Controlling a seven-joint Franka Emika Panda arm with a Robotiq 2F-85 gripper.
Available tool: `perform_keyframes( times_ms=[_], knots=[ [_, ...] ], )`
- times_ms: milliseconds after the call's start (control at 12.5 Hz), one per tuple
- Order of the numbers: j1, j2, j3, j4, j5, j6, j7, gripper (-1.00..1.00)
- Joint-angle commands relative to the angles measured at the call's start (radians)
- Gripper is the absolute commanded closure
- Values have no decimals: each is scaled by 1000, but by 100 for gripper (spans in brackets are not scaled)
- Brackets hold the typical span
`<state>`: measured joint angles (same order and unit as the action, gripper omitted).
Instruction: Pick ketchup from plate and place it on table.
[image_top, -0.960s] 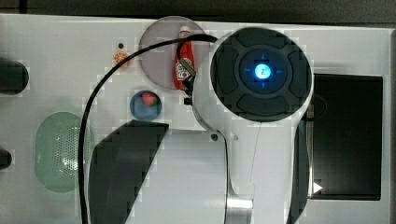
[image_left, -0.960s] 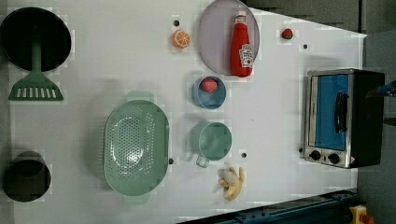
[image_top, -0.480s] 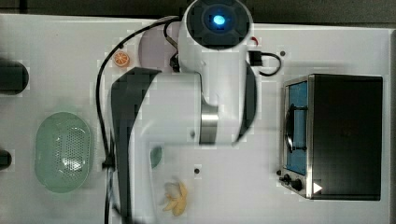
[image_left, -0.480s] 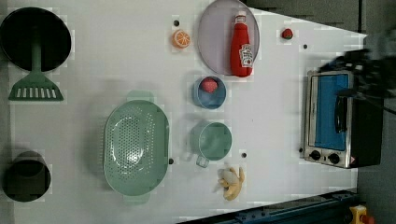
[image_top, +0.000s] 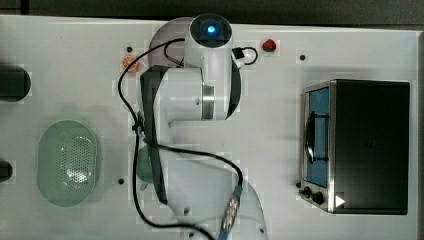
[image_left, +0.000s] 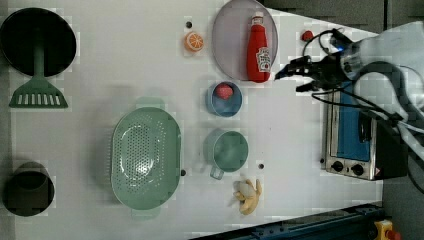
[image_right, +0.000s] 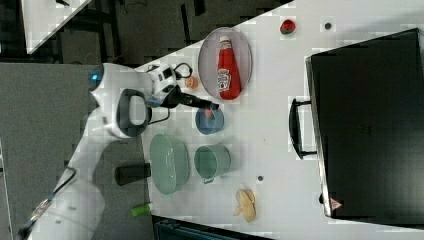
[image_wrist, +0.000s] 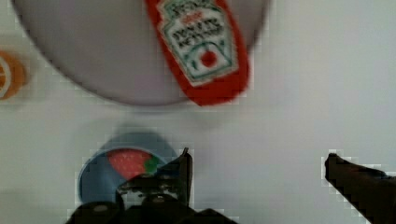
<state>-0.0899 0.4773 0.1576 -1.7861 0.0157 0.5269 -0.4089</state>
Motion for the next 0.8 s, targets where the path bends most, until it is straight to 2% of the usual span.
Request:
perform_keyframes(
  times_ms=[80, 400, 800],
  knots=[
    [11, 15, -7, 54, -64, 87, -245, -100],
    [29, 147, -7, 120, -104, 167, -266, -100],
    [52, 309, -9, 262, -110, 199, -266, -100]
  ],
)
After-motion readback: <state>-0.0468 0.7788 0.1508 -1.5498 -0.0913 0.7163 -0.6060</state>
